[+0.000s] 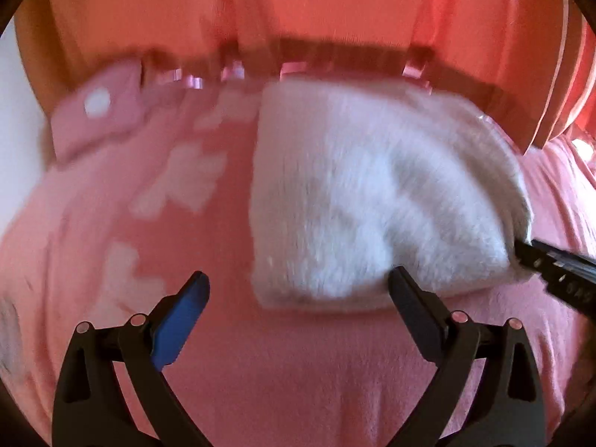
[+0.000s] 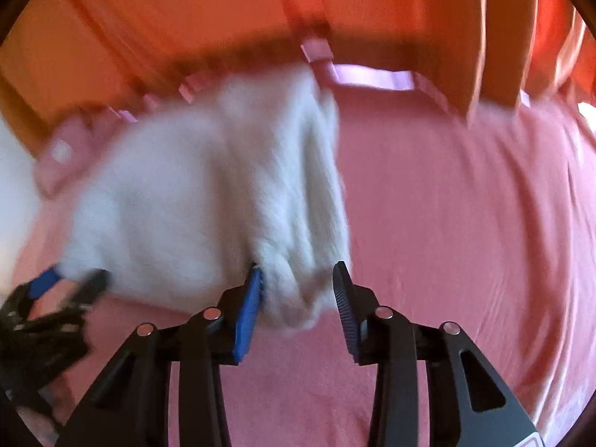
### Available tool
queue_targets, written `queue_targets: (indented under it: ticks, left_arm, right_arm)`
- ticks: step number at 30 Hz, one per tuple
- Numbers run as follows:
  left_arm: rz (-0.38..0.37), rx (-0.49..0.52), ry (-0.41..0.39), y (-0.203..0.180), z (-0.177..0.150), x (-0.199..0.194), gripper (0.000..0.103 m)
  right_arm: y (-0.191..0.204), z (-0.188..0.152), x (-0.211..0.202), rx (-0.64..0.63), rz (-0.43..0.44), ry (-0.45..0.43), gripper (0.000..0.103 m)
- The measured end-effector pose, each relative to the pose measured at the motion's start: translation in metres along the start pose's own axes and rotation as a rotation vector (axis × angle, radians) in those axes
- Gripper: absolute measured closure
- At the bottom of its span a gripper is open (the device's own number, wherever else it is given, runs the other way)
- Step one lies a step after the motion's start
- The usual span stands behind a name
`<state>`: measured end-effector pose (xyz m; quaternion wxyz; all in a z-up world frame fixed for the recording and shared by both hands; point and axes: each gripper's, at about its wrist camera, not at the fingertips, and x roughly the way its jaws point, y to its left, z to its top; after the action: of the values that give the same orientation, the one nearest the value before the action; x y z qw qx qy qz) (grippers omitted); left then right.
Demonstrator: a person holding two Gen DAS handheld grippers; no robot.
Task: Fold small clothes
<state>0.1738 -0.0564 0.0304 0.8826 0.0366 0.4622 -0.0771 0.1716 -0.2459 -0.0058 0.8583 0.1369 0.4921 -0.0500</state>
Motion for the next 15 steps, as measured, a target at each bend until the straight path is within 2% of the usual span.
queue_targets:
  ticks: [3,5,8,11,15]
  left_arm:
    - [0.031,-0.029,0.047,0.007,-0.015,0.011,0.009]
    - [0.018,-0.066,0.027,0.011,-0.023,0.003,0.009]
    - [-0.013,-0.072,-0.021,0.012,-0.034,-0.016,0.009]
    - [-0.018,-0.062,-0.050,0.009,-0.050,-0.030,0.009]
    - [0.000,-0.067,-0.055,0.007,-0.065,-0.036,0.009]
  right_arm:
    - [-0.006,-0.004,-0.025,0.041,0.024,-0.065,0.066]
    - [-0.007,-0.015,-0.042,0.041,0.018,-0.113,0.066]
    - [-0.007,-0.043,-0.054,0.049,0.012,-0.128,0.061]
    - [-0.003,-0.074,-0.051,0.018,-0.047,-0.110,0.050]
    - [0.010,-0.098,-0.051,-0.002,-0.097,-0.171,0.040]
